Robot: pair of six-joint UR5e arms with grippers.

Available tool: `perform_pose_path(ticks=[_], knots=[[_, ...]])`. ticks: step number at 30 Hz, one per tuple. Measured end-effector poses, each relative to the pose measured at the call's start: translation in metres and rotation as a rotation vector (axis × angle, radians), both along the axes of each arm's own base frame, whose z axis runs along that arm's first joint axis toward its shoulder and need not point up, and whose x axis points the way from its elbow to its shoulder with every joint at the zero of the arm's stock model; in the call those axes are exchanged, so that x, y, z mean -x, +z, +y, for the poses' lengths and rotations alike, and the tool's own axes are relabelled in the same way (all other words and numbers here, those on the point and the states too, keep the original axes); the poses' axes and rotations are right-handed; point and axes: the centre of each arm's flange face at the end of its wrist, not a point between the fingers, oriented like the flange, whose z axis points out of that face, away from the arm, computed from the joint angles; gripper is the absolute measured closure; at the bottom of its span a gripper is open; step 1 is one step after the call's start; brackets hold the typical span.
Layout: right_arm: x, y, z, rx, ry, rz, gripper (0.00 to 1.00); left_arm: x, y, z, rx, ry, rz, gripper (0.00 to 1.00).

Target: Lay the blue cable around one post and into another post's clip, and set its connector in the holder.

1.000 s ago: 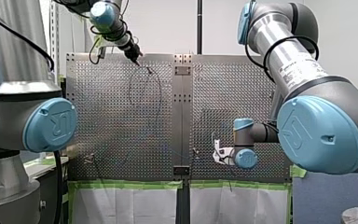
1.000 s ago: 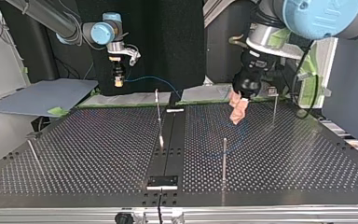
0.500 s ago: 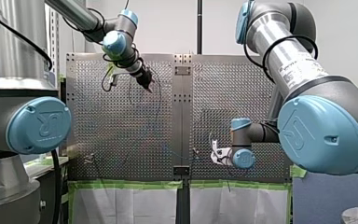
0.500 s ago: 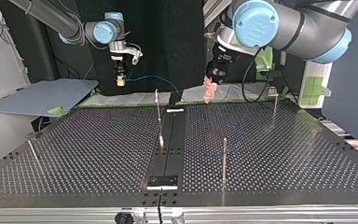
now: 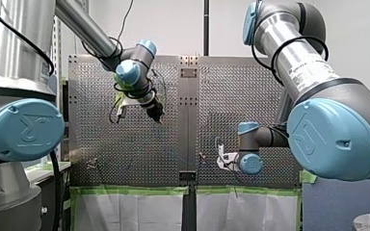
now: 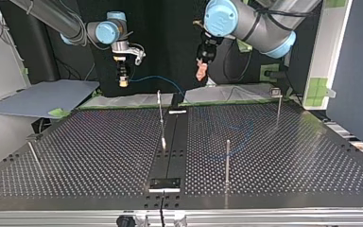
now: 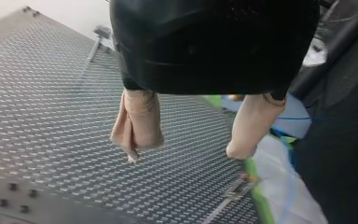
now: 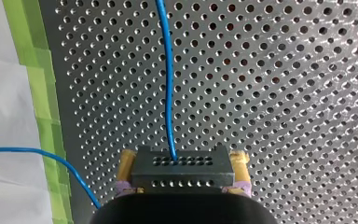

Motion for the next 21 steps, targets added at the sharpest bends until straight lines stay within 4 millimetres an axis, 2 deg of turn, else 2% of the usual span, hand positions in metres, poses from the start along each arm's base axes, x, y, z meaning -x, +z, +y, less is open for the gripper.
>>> perform_pose_path(ticks=[12,18,21], knots=[[0.002,-0.001,0.003,-0.004,-0.041,0.043,1.0,0.052,-0.09,-0.014,-0.084,-0.053,0.091,0.0],[-0.001,-0.002,0.008,-0.012,-0.039,0.058,1.0,0.069,-0.131,-0.004,-0.114,-0.05,0.144,0.0],[-0.002,-0.003,0.01,-0.017,-0.037,0.065,1.0,0.07,-0.145,-0.004,-0.115,-0.056,0.153,0.0]])
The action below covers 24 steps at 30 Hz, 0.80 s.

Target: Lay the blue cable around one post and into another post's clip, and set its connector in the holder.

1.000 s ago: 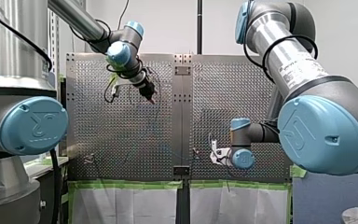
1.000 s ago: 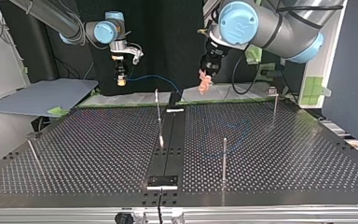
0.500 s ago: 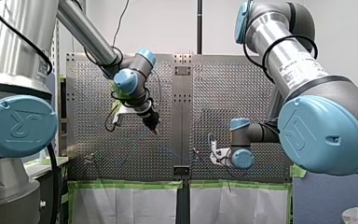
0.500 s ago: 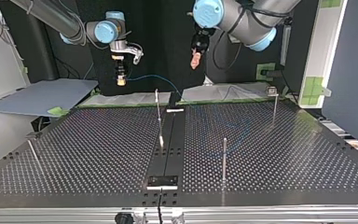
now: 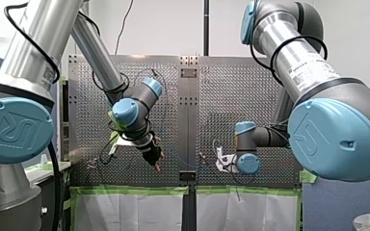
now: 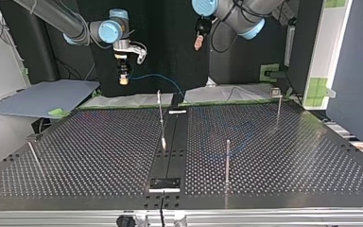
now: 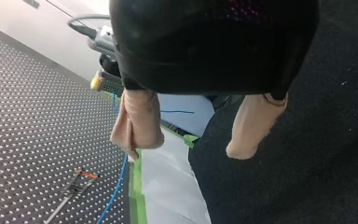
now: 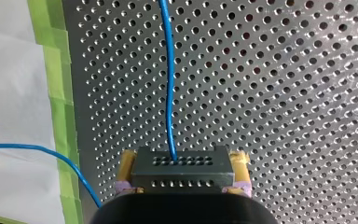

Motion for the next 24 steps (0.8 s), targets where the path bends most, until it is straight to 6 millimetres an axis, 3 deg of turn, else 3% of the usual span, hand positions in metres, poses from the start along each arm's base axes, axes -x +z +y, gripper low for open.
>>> perform_pose_path(ticks=[7,14,24], knots=[[-0.003,0.001,0.002,0.004,0.006,0.003,1.0,-0.01,-0.021,-0.012,0.042,-0.035,0.007,0.0],[-0.005,0.0,0.005,-0.007,0.011,0.005,1.0,-0.043,-0.036,-0.025,0.069,-0.023,-0.043,0.0],[-0.011,0.005,0.01,-0.005,0.024,0.012,1.0,-0.074,-0.062,-0.025,0.091,0.023,-0.099,0.0]])
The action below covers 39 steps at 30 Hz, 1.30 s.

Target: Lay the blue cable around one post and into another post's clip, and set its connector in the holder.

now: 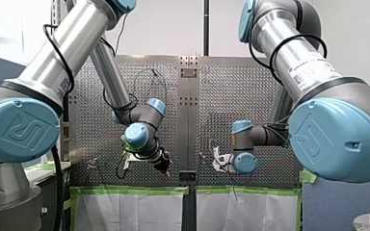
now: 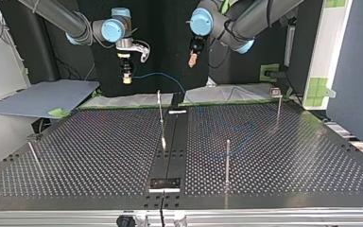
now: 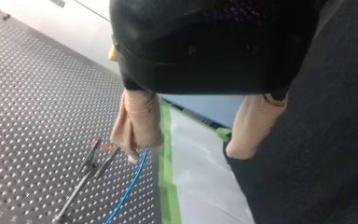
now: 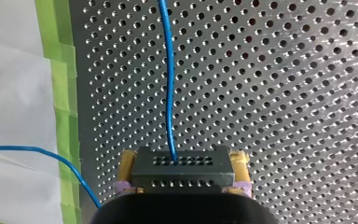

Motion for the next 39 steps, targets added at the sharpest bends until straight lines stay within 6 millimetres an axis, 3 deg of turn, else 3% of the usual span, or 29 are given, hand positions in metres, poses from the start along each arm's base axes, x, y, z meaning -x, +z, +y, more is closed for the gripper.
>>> perform_pose_path(ticks=[11,27,39], knots=[[-0.005,0.03,0.005,-0.024,0.004,0.002,1.0,-0.014,-0.006,-0.015,0.046,-0.047,-0.087,0.0],[-0.018,0.031,0.021,-0.037,0.033,0.005,1.0,-0.015,-0.005,-0.044,0.215,-0.083,-0.163,0.0],[-0.026,0.034,0.027,-0.031,0.048,0.001,1.0,-0.029,0.0,-0.057,0.377,-0.057,-0.219,0.0]])
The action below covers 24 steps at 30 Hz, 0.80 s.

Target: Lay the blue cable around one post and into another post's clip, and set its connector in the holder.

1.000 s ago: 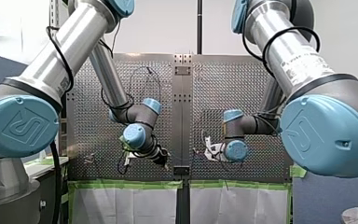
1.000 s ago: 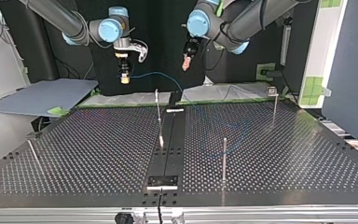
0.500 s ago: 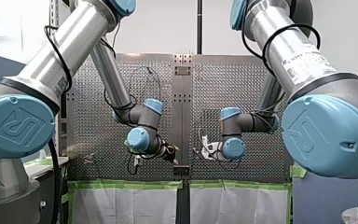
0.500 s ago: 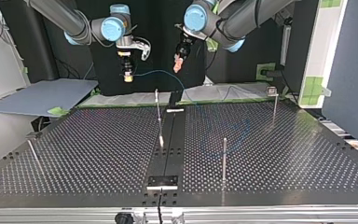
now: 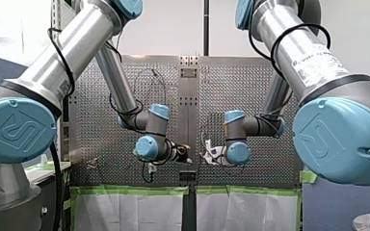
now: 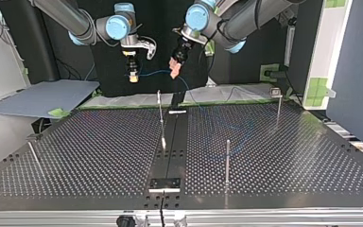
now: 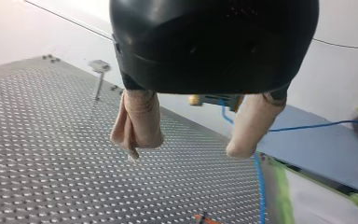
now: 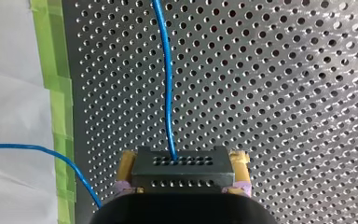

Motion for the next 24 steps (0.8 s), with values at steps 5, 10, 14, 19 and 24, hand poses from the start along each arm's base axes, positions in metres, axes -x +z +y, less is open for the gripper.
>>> perform_pose_path(ticks=[5,10,14,19,24], knots=[[0.0,0.001,0.0,0.002,-0.002,-0.005,1.0,-0.013,-0.004,-0.006,0.043,0.008,-0.03,0.0],[-0.001,0.004,-0.001,0.005,-0.004,-0.016,1.0,-0.023,-0.013,-0.015,0.068,0.006,-0.056,0.0],[-0.001,0.006,-0.002,0.009,-0.005,-0.021,1.0,-0.029,-0.026,-0.022,0.083,0.004,-0.07,0.0],[0.0,0.008,-0.003,0.01,-0.008,-0.029,1.0,-0.032,-0.036,-0.025,0.096,0.001,-0.091,0.0],[0.0,0.008,-0.004,0.01,-0.009,-0.033,1.0,-0.036,-0.034,-0.028,0.121,-0.001,-0.13,0.0]])
